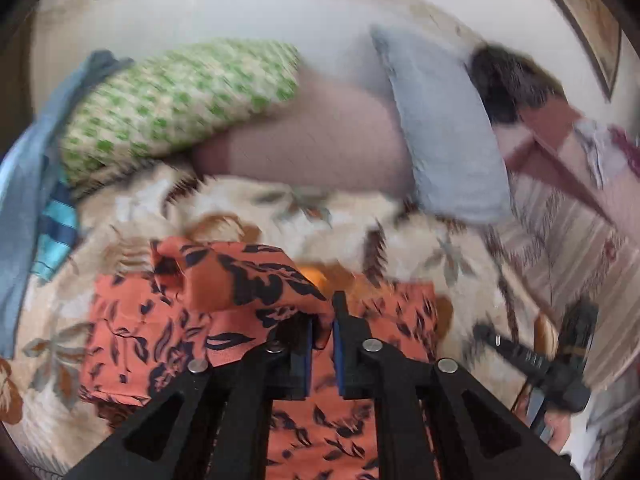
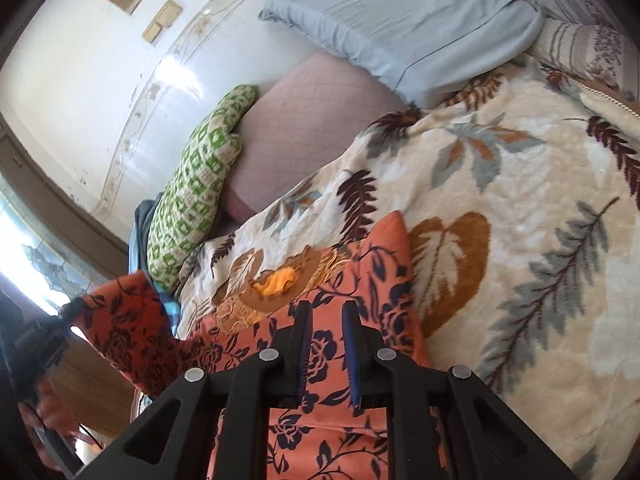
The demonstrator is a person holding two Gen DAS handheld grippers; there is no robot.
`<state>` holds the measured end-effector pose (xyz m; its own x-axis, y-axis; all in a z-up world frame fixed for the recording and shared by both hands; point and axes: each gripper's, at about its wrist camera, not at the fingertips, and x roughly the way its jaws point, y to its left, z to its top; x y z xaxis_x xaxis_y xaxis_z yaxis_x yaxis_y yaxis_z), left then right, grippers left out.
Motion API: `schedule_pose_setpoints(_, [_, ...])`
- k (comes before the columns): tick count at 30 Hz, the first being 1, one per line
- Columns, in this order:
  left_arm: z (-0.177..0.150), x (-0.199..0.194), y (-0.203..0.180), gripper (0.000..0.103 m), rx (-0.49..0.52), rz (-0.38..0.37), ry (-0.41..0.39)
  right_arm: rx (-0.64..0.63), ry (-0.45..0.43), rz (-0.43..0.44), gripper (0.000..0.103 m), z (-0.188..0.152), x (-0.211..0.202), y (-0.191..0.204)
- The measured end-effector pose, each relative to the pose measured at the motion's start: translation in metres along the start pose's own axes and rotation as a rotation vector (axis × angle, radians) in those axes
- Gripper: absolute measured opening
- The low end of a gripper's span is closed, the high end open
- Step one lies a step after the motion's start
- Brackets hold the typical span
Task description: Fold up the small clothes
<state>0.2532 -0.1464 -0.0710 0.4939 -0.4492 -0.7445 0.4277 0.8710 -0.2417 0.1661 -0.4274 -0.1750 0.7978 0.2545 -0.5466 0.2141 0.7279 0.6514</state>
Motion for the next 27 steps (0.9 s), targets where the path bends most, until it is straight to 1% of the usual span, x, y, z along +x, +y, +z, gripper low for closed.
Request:
schedule_pose_setpoints(1, [-0.013,0.027,-0.018,0.041,0.04,-0.035,0.096,0.016,-0.004,-0.007,0.018,0.003,-0.003,-0.007])
schedule_pose_setpoints(2, [-0.027,0.049,-0.036,0.049,0.089,-0.048,0.175,0.034,-0.004,-0.013,0.018,0.004,-0.005,-0.013])
schedule_pose_setpoints(3, [-0.041,0.065,-0.053,0.052,0.148,-0.027,0.219,0.052,-0.002,-0.016,0.018,0.006,-0.006,-0.019])
schedule_pose_setpoints(4, [-0.054,0.075,-0.066,0.052,0.212,0.011,0.236,0.063,0.0,-0.018,0.018,0.007,-0.007,-0.025])
schedule_pose_setpoints(5, [-0.064,0.078,-0.075,0.053,0.267,0.039,0.237,0.066,0.001,-0.023,0.018,0.009,-0.008,-0.028])
schedule_pose_setpoints(6, [-0.072,0.075,-0.079,0.052,0.295,0.048,0.221,0.063,0.001,-0.028,0.018,0.01,-0.008,-0.029])
schedule_pose_setpoints(7, [-0.074,0.067,-0.079,0.053,0.3,0.039,0.197,0.056,0.001,-0.031,0.018,0.01,-0.009,-0.03])
schedule_pose_setpoints(9, [-0.068,0.045,-0.066,0.054,0.276,0.018,0.145,0.034,0.009,-0.028,0.018,0.009,-0.008,-0.026])
schedule_pose_setpoints(10, [-0.06,0.033,-0.054,0.06,0.256,0.03,0.11,0.021,0.017,-0.023,0.018,0.008,-0.006,-0.023])
schedule_pose_setpoints(11, [-0.051,0.021,-0.04,0.065,0.234,0.061,0.07,0.008,0.03,-0.016,0.018,0.006,-0.003,-0.02])
schedule_pose_setpoints(12, [-0.041,0.013,-0.024,0.074,0.209,0.103,0.035,-0.001,0.048,-0.003,0.018,0.004,0.001,-0.016])
schedule_pose_setpoints(13, [-0.032,0.005,-0.005,0.077,0.181,0.149,0.007,-0.01,0.074,0.013,0.018,0.001,0.006,-0.012])
schedule_pose_setpoints(15, [-0.023,-0.006,0.038,0.078,0.124,0.246,-0.004,-0.03,0.146,0.047,0.018,-0.006,0.021,-0.002])
schedule_pose_setpoints(17, [-0.021,-0.011,0.082,0.078,0.079,0.358,0.017,-0.05,0.23,0.084,0.018,-0.016,0.039,0.009])
schedule_pose_setpoints(19, [-0.025,-0.014,0.123,0.078,0.024,0.443,0.043,-0.062,0.304,0.098,0.018,-0.027,0.06,0.019])
schedule_pose_setpoints(22, [-0.037,-0.021,0.174,0.077,-0.073,0.503,0.088,-0.049,0.361,0.07,0.018,-0.04,0.086,0.024])
schedule_pose_setpoints(25, [-0.05,-0.025,0.212,0.077,-0.169,0.516,0.12,-0.015,0.413,0.022,0.018,-0.05,0.11,0.021])
schedule_pose_setpoints(26, [-0.053,-0.027,0.222,0.077,-0.204,0.518,0.125,-0.009,0.421,-0.003,0.018,-0.053,0.116,0.02])
schedule_pose_setpoints(27, [-0.055,-0.027,0.23,0.077,-0.232,0.514,0.127,-0.003,0.413,-0.007,0.018,-0.056,0.119,0.02])
